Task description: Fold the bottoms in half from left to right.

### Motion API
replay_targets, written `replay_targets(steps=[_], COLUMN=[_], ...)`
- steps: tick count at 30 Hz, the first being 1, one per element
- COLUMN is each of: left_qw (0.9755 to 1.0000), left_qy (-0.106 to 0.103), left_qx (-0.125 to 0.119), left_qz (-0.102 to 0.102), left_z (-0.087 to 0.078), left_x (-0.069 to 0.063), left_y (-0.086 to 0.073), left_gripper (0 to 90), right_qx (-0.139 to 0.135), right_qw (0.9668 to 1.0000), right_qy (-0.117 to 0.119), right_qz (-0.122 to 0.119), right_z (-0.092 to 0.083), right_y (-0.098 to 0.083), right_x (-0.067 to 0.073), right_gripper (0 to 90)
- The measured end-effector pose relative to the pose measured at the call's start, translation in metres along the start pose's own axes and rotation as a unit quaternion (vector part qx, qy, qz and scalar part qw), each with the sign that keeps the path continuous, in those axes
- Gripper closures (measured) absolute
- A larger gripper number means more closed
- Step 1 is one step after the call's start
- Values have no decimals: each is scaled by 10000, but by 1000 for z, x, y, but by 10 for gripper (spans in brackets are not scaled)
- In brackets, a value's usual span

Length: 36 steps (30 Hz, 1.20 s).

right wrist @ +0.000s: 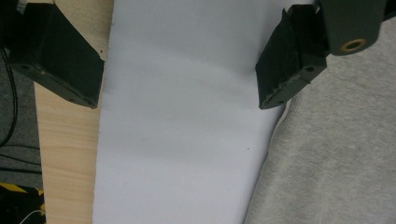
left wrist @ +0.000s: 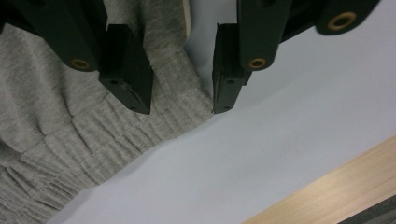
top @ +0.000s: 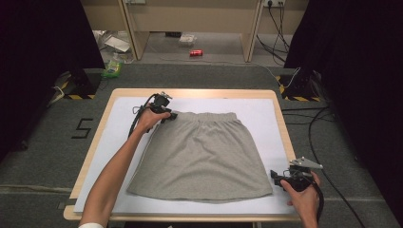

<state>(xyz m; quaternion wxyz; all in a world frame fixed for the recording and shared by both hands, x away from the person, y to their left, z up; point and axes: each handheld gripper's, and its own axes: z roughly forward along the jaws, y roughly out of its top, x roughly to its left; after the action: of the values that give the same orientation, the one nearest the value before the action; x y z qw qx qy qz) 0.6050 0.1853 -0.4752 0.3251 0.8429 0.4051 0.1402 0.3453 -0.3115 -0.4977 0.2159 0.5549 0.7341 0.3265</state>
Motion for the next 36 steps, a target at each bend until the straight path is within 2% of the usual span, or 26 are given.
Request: replay_targets(steps=[2,9,10,11,15,19,22,23,24,26,28,29,32,33,36], left_qw=[10000,9988,9988,9982,9975,9978,9988,9990,9990,9991,9989,9989,9989,9989,9990], left_qy=[-27,-105,-105,-159,-222,-171,-93,-25,-25,59,96,88,57,54,51], left_qx=[46,92,92,63,12,64,183,280,280,379,426,425,405,399,375], left_qz=[7,-473,-473,-581,-675,-632,-452,-339,-339,-204,-168,-188,-239,-231,-249], left_z=[2,4,4,4,4,3,4,4,4,5,5,5,5,5,5], left_x=[-1,1,1,2,5,3,-1,-3,-3,-6,-7,-7,-6,-6,-5], left_y=[1,0,0,-1,-3,-1,3,6,6,9,10,10,9,9,9], left_gripper=[599,663,670,677,708,764,781,791,794,796,798,797,797,796,796], right_qx=[0,1,2,2,-6,-46,-85,-217,-217,-306,-373,-457,-509,-564,-599], right_qw=[10000,10000,10000,10000,10000,9999,9998,9996,9996,9992,9989,9980,9973,9962,9947], right_qy=[2,-6,-4,-1,-8,-10,-64,34,34,50,118,194,269,345,471], right_qz=[-3,-9,-7,-4,-34,-97,-163,-187,-187,-237,-274,-384,-447,-566,-692], right_z=[0,0,0,0,0,-1,-3,-5,-5,-8,-10,-13,-14,-15,-15], right_y=[0,0,0,0,0,0,1,2,2,5,7,10,13,17,21], right_x=[0,0,0,0,1,1,3,5,5,9,17,25,33,44,59], right_gripper=[157,156,157,157,164,178,197,259,259,233,234,235,236,235,235])
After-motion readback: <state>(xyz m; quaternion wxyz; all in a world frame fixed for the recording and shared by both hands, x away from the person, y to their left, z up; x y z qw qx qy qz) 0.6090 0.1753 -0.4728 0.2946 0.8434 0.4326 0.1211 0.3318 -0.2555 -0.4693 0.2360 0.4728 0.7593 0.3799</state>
